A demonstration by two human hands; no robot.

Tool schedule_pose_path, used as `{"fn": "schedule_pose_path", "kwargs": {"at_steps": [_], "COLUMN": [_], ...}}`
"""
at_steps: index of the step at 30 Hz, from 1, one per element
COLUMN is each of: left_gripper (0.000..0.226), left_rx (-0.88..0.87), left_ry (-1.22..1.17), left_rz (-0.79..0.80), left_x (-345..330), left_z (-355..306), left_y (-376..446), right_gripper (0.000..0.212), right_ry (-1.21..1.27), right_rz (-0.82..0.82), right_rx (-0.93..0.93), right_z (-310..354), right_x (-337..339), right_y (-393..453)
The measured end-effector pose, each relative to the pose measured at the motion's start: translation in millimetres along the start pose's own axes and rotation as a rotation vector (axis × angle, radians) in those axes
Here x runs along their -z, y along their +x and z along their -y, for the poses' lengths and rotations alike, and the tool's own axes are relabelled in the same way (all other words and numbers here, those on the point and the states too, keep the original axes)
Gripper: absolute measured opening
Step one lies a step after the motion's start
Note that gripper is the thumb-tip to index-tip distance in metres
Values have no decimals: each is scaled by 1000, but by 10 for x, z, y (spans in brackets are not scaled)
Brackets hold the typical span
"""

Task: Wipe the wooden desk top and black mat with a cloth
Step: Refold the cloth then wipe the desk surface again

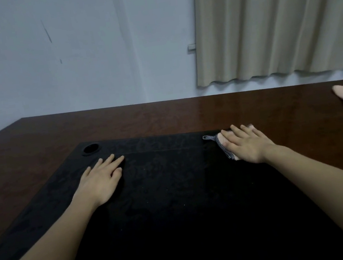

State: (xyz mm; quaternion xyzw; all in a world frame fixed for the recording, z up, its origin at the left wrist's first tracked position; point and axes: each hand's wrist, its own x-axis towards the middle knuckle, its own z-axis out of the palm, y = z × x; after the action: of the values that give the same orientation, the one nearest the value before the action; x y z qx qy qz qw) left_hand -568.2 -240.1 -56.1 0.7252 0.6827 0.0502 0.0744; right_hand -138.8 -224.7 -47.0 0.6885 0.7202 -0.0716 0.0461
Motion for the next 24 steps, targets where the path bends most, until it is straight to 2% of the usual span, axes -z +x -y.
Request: {"fn": "schedule_pose_path", "kwargs": {"at_steps": [7, 13, 16, 24], "left_gripper": [49, 50, 51, 50], "left_rx": [-9, -15, -21, -21], "left_ry": [-15, -26, -26, -47], "left_rz": [-2, -13, -20, -24], "left_x": [15, -2, -19, -9], "left_z": [-9, -8, 0, -14], "left_y": [-10, 35, 42, 38], "right_gripper": [60, 61, 63, 62], "right_ry": [5, -15, -2, 12], "right_rz": [23, 38, 48, 21], "right_rx": [18, 163, 236, -8], "right_z": [298, 744, 740, 576], "right_x": [15, -59, -76, 94], "right_y": [-98, -270, -364, 286]}}
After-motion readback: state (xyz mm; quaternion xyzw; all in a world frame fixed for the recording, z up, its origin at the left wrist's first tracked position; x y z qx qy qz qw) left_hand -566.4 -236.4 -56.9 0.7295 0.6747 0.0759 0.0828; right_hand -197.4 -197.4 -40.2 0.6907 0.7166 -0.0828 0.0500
